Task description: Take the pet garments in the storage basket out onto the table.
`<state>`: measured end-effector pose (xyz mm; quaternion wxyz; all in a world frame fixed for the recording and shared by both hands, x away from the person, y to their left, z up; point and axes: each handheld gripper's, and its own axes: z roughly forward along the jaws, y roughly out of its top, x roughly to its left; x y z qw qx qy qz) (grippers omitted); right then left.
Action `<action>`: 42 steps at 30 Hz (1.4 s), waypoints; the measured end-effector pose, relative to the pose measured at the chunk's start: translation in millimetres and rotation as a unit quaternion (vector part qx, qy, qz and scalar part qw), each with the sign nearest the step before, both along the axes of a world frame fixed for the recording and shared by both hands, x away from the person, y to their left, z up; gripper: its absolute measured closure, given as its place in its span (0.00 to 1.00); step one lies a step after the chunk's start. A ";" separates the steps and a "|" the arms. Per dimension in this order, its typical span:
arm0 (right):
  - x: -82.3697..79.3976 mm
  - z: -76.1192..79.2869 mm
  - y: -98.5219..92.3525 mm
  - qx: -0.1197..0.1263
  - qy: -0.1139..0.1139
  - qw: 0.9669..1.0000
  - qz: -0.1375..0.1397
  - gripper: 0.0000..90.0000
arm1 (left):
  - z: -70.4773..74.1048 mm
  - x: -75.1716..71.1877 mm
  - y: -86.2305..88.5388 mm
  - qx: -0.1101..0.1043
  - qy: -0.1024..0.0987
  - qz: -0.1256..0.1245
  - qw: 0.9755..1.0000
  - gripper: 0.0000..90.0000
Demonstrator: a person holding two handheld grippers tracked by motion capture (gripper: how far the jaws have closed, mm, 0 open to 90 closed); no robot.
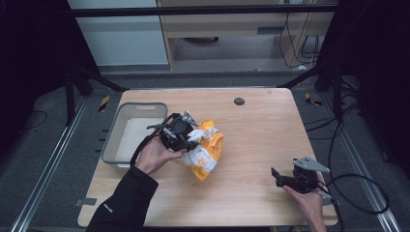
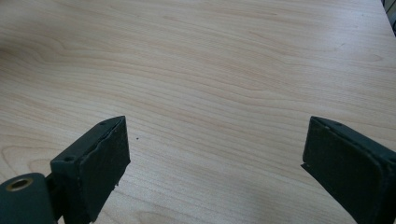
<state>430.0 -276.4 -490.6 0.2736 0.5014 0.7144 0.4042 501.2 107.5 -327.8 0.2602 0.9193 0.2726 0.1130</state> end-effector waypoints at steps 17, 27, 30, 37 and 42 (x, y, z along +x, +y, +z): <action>0.1 -0.1 -0.1 -0.002 -0.002 1.000 0.000 0.08 | -25.0 3.1 -17.4 -0.005 0.014 -0.015 1.000 0.82; 0.3 -0.1 0.0 -0.003 -0.001 1.000 0.001 0.08 | -42.1 5.5 -29.5 0.006 0.026 -0.025 0.999 0.82; 0.2 -0.1 0.1 -0.003 -0.001 1.000 0.000 0.08 | -46.4 5.4 -33.0 0.004 0.029 -0.028 0.999 0.82; 0.5 -0.6 0.1 -0.006 -0.002 1.000 0.001 0.08 | -54.0 6.2 -39.3 0.003 0.032 -0.031 0.999 0.82; 0.7 -0.8 0.2 -0.008 -0.002 1.000 0.002 0.08 | -59.7 4.9 -43.5 0.005 0.037 -0.037 0.999 0.82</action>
